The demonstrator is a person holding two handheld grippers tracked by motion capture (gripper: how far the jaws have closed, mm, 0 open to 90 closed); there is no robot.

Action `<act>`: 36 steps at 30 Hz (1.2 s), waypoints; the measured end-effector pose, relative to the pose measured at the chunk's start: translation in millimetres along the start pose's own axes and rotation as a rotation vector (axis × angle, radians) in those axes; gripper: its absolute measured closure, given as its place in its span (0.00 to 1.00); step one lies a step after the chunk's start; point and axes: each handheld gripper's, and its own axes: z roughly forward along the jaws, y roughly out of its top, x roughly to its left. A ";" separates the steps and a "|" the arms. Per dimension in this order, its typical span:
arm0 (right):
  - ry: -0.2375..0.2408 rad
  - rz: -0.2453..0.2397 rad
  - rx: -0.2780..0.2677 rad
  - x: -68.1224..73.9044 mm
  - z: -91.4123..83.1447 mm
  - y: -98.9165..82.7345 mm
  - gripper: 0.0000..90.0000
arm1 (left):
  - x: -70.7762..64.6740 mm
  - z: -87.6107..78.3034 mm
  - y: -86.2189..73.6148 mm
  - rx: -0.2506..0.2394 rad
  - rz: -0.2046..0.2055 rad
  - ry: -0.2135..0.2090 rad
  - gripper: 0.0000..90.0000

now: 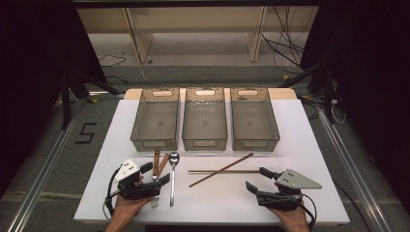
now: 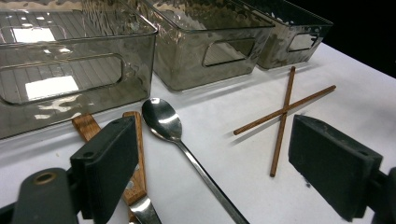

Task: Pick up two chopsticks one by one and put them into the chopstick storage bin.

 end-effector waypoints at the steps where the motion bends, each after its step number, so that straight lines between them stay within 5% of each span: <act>1: 0.000 0.000 0.000 0.0 0.0 0.0 0.33 | -0.1 0.2 -0.1 -0.001 0.001 0.001 0.17; 12: 0.033 -0.066 0.059 4.0 6.6 8.1 0.35 | 0.2 0.2 -0.2 -0.001 0.004 0.005 0.17; 22: 0.055 -0.202 0.209 1.3 18.9 37.5 0.36 | 0.4 0.5 -0.3 -0.001 0.005 0.004 0.17; 25: 0.051 -0.263 0.280 -3.2 34.3 51.8 0.37 | 0.8 -0.2 -0.1 -0.002 0.005 0.005 0.17; 36: 0.085 -0.295 0.412 -14.5 64.0 67.3 0.41 | 1.6 -1.3 0.0 -0.008 0.010 0.011 0.17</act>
